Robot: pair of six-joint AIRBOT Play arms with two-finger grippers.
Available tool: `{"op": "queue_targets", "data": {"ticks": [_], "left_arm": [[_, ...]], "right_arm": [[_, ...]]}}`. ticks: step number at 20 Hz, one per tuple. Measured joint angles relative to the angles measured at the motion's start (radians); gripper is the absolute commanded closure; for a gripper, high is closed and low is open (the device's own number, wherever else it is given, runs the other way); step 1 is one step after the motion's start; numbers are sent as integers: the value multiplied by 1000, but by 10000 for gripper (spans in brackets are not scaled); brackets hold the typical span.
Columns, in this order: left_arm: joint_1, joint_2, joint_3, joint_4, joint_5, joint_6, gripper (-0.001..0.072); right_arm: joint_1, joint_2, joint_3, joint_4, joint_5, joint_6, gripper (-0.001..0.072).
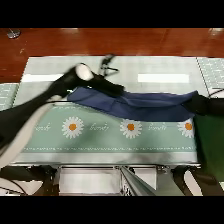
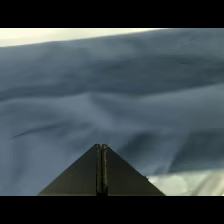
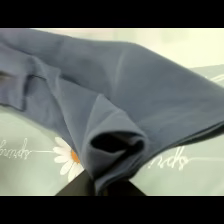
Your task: Fold the shirts.
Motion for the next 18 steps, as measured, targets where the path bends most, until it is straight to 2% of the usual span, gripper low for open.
{"op": "queue_targets", "data": {"ticks": [6, 11, 14, 18], "left_arm": [[-214, -206, 164, -12, 10, -92, 687], [-305, -274, 217, -92, -28, -90, 686], [-233, -262, 268, -101, -103, -73, 687], [50, -157, 300, -81, -212, -74, 687]], "right_arm": [[0, 122, -24, 24, 35, 55, 684], [2, 101, -26, 68, 3, 61, 684], [2, 68, -21, 100, -5, 40, 684], [23, -6, 10, 189, -33, -10, 684]]}}
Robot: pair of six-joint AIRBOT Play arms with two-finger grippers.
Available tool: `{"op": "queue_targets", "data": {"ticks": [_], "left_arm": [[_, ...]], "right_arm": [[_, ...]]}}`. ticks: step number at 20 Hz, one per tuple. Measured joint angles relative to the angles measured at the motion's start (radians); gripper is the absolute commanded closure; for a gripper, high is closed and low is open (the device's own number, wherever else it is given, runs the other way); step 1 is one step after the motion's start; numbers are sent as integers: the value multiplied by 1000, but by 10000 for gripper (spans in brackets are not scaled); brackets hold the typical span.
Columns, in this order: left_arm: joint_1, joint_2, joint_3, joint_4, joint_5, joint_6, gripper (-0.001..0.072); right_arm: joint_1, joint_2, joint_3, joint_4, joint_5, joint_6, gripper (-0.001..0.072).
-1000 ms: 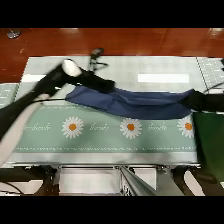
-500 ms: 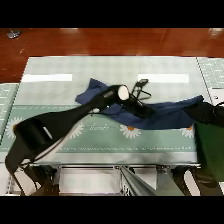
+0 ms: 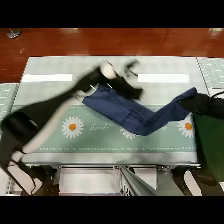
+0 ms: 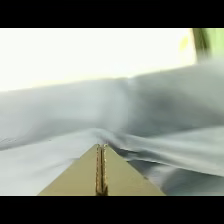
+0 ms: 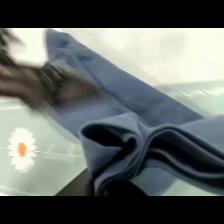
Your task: Fold the shirts.
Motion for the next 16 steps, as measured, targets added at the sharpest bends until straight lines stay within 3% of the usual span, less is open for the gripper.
{"op": "queue_targets", "data": {"ticks": [6, 12, 13, 14, 16], "left_arm": [[445, 337, -31, 13, -136, 32, 686], [583, 824, -398, 12, -105, 116, 685], [586, 890, -480, 5, -85, 122, 685], [587, 949, -564, 2, -62, 126, 685], [589, 1030, -706, -19, -11, 129, 685]], "right_arm": [[318, -330, 237, 14, -158, -11, 684], [614, -895, 656, -9, -238, 27, 662], [642, -977, 723, -9, -241, 41, 422], [668, -1057, 787, -4, -243, 56, 67], [692, -1169, 883, 13, -222, 68, 83]]}}
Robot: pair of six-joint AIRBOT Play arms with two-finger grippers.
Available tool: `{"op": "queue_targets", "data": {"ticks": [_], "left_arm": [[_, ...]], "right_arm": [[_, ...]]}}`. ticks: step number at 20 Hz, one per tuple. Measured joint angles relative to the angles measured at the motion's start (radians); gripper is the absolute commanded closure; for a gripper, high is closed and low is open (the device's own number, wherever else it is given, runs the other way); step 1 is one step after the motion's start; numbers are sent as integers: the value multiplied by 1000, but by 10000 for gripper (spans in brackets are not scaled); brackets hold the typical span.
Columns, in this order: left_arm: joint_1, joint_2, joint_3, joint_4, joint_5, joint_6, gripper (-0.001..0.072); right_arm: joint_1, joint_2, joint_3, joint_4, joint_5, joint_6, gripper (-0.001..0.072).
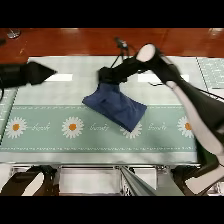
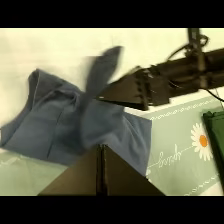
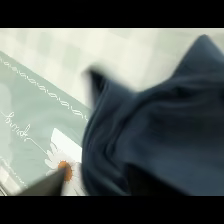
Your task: Fold the shirts.
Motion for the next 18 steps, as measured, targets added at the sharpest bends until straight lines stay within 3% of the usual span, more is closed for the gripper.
{"op": "queue_targets", "data": {"ticks": [4, 7, 9, 11, 13, 15, 18], "left_arm": [[1, 49, -146, -16, 47, 7, 685], [3, 57, -182, -18, 63, 10, 685], [3, 59, -192, -18, 66, 16, 685], [3, 60, -199, -19, 69, 24, 685], [2, 60, -208, -19, 76, 30, 686], [1, 60, -221, -19, 93, 33, 685], [-6, 60, -252, -19, 117, 33, 685]], "right_arm": [[-92, -15, 92, -29, 148, 15, 83], [-203, 144, 51, -209, 297, 14, 83], [-261, 324, -116, -344, 310, 32, 84], [-301, 533, -404, -437, 209, 109, 85], [-315, 720, -735, -424, 33, 219, 87], [-321, 830, -1019, -306, -166, 281, 88], [-325, 832, -1243, -64, -342, 202, 88]]}}
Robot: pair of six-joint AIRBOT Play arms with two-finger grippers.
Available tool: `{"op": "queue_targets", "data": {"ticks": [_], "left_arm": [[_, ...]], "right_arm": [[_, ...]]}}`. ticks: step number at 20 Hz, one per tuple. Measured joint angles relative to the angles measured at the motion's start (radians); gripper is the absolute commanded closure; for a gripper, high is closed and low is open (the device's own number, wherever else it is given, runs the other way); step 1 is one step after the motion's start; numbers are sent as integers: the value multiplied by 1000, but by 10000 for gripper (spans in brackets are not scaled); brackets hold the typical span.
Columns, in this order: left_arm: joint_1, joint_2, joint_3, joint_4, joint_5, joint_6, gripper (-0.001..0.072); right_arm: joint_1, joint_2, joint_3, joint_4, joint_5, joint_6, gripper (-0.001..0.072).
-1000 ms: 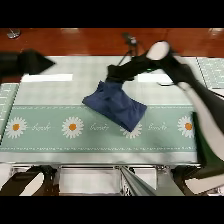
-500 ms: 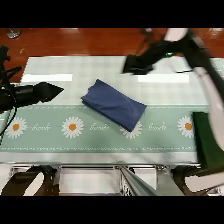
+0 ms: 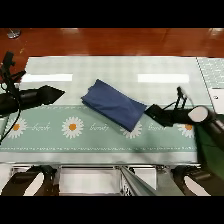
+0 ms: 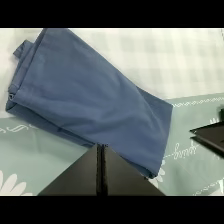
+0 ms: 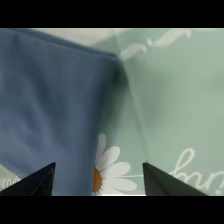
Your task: Fold the shirts.
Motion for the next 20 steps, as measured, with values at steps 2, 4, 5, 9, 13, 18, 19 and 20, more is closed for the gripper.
{"op": "queue_targets", "data": {"ticks": [2, 4, 5, 9, 13, 18, 19, 20], "left_arm": [[-8, 0, -24, 0, 10, 0, 685], [-16, -4, -40, 0, 22, 0, 685], [-19, -6, -46, -2, 24, 0, 686], [-27, -16, -56, -6, 28, -1, 685], [-30, -21, -58, -7, 31, 0, 685], [-30, -25, -59, -8, 31, -1, 685], [-30, -26, -58, -8, 31, 0, 685], [-30, -27, -59, -8, 31, -1, 685]], "right_arm": [[-1, -71, -40, 159, -37, -116, 99], [2, -180, -23, 321, -18, -254, 99], [10, -233, 0, 387, -7, -307, 124], [70, -430, 167, 490, 64, -447, 684], [92, -510, 516, 422, 189, -480, 685], [58, -531, 1048, 52, 385, -275, 685], [37, -532, 1138, -3, 435, -241, 685], [11, -527, 1207, -45, 476, -212, 685]]}}
